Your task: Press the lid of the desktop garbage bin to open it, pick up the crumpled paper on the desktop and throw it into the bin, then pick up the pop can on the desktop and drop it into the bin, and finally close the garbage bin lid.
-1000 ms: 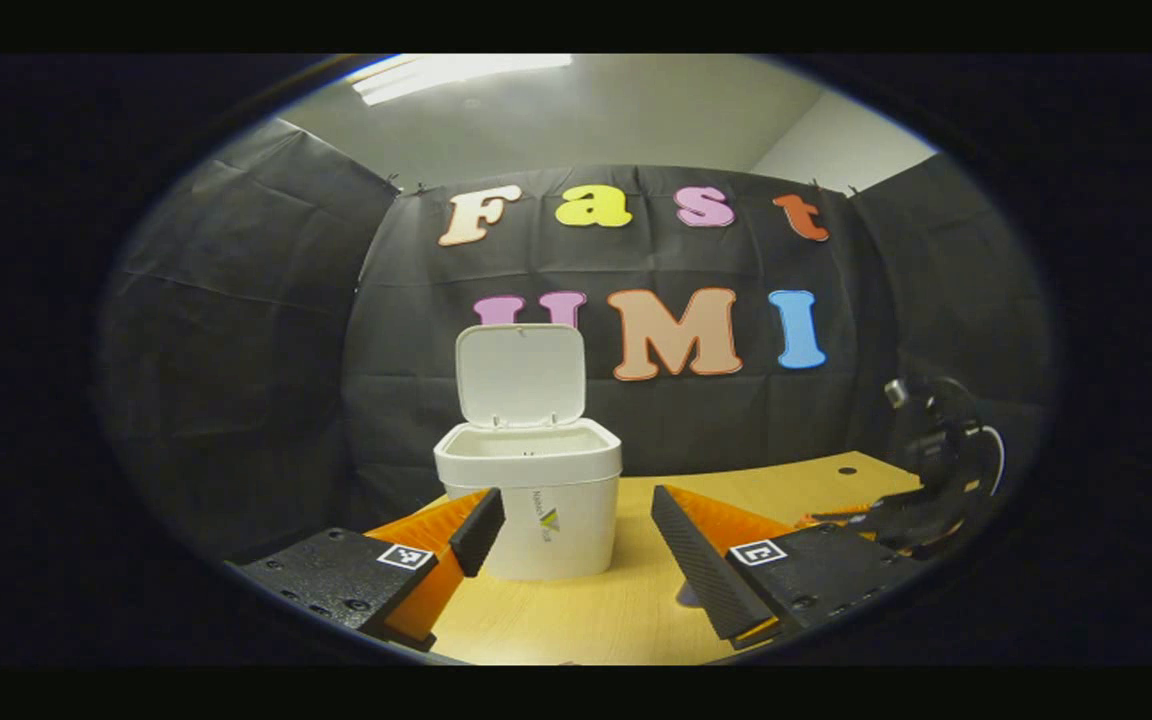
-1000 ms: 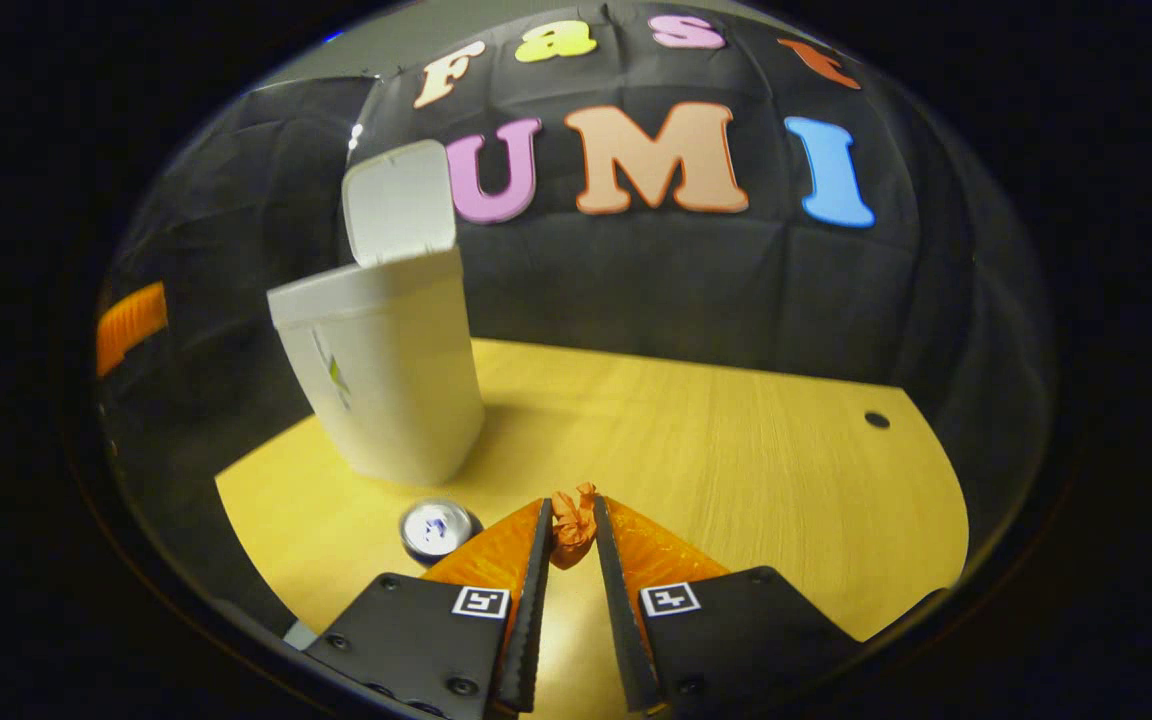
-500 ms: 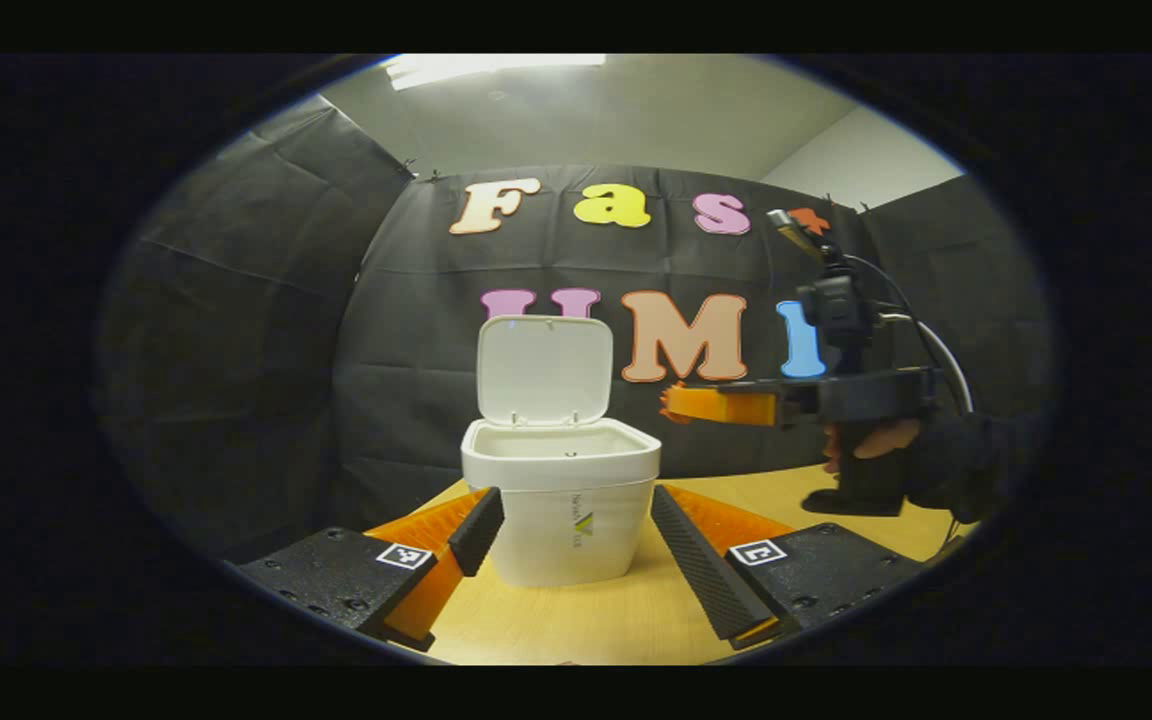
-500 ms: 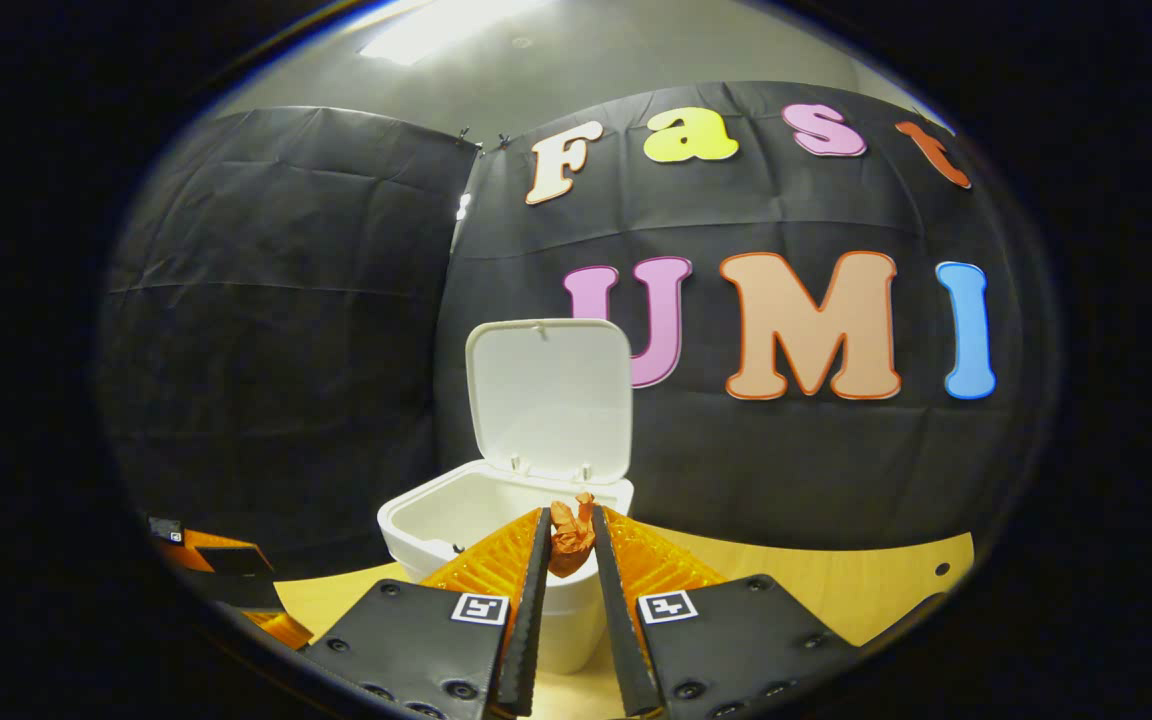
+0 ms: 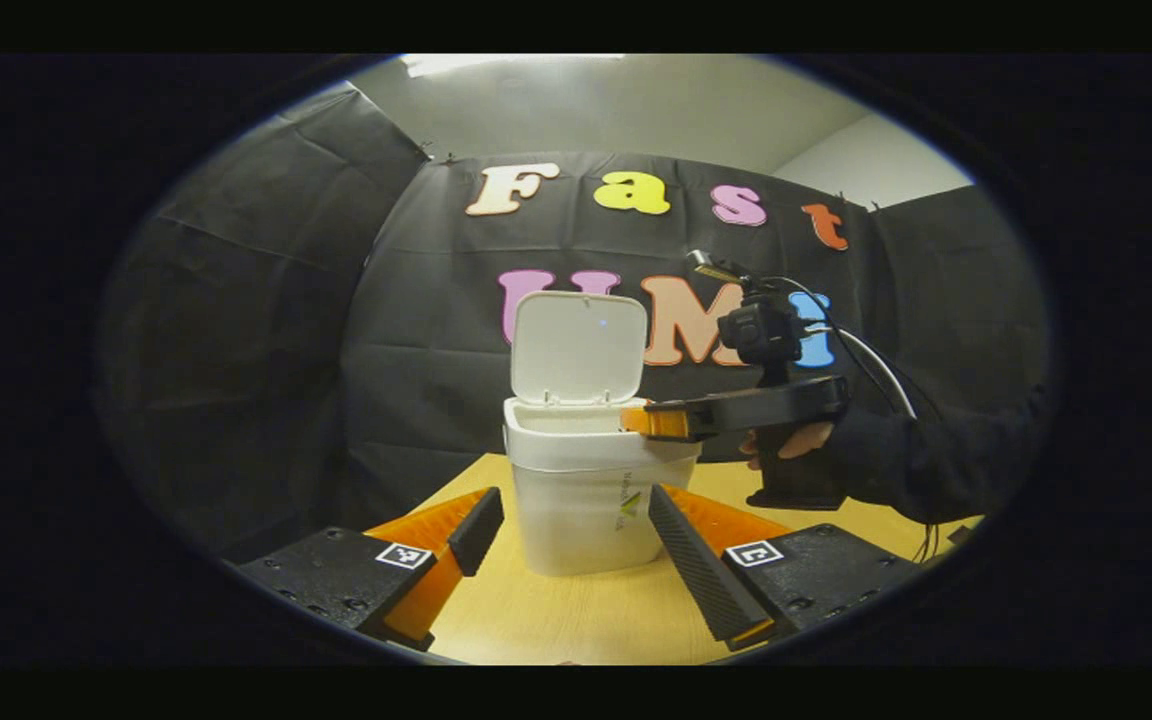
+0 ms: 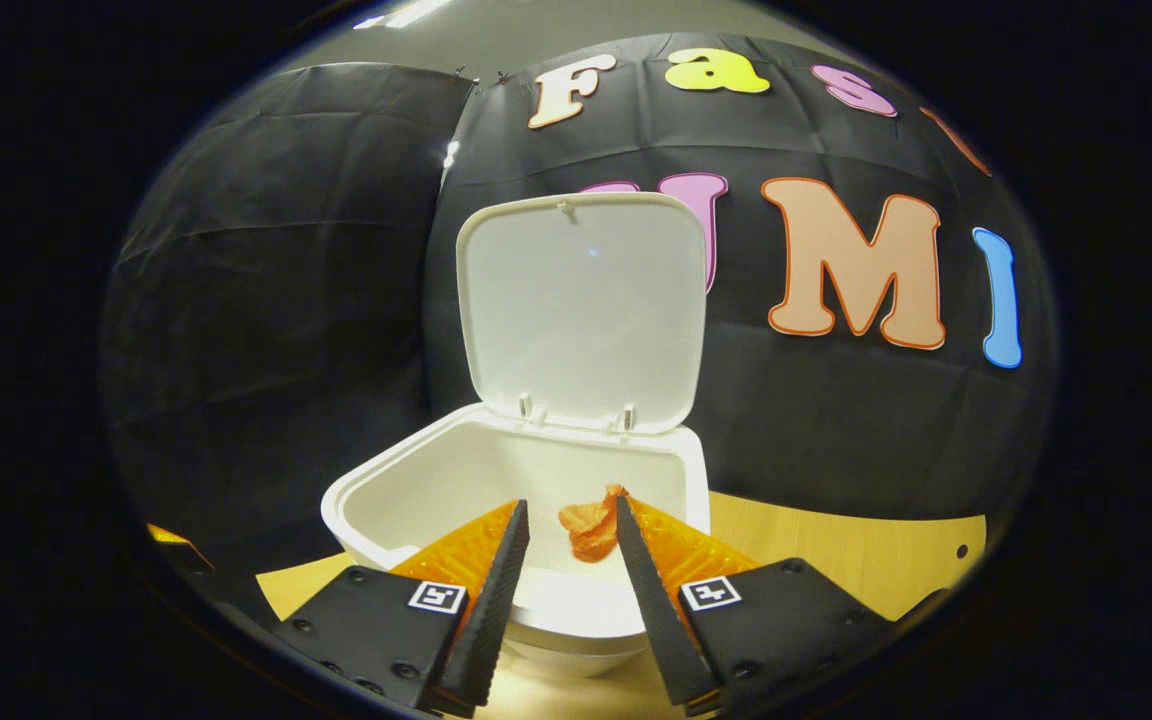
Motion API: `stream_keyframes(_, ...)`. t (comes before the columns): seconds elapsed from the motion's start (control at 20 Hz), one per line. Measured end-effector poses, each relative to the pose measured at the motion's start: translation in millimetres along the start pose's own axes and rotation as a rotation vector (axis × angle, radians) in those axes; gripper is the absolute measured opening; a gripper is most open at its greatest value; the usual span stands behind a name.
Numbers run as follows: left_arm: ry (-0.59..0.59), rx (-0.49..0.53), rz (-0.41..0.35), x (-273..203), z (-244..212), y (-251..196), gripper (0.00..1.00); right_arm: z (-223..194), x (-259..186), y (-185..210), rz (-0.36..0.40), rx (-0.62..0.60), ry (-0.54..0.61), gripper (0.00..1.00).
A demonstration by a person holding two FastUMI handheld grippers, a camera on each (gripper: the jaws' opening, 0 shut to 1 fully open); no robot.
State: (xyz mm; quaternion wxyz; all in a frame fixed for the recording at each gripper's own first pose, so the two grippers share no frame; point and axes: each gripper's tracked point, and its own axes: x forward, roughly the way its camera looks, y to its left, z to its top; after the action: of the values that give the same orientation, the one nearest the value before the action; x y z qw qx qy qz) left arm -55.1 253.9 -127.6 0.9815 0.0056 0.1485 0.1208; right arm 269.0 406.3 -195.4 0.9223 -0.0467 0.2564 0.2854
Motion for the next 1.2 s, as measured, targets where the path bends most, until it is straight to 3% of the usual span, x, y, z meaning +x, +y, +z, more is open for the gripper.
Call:
stream_keyframes(0.05, 0.002, 0.002, -0.011, 4, -2, -5, 0.91, 6, -9, -6, -0.013, -0.013, -0.021, 0.67)
stream_keyframes(0.1, 0.004, 0.002, -0.026, 7, -3, -12, 0.90, 14, -21, -11, -0.022, -0.022, -0.049, 0.78)
stream_keyframes(0.2, 0.006, 0.001, -0.065, 17, -5, -32, 0.90, 33, -38, -15, -0.005, -0.030, -0.119, 0.80)
stream_keyframes(0.4, 0.011, 0.014, -0.157, 31, -14, -84, 0.90, 50, -89, -41, 0.005, 0.011, -0.153, 0.80)
stream_keyframes(0.55, 0.048, 0.024, -0.241, 34, -49, -133, 0.91, 58, -152, -101, -0.086, 0.046, -0.226, 0.80)
stream_keyframes(0.85, 0.172, 0.017, -0.316, 35, -135, -210, 0.91, 1, -268, -234, -0.351, 0.090, -0.199, 0.79)
stream_keyframes(1.0, 0.202, 0.031, -0.281, 41, -166, -221, 0.91, -40, -322, -284, -0.473, 0.108, -0.133, 0.80)
stream_keyframes(1.2, 0.244, 0.032, -0.202, 59, -201, -218, 0.91, -79, -375, -321, -0.582, 0.138, -0.066, 0.80)
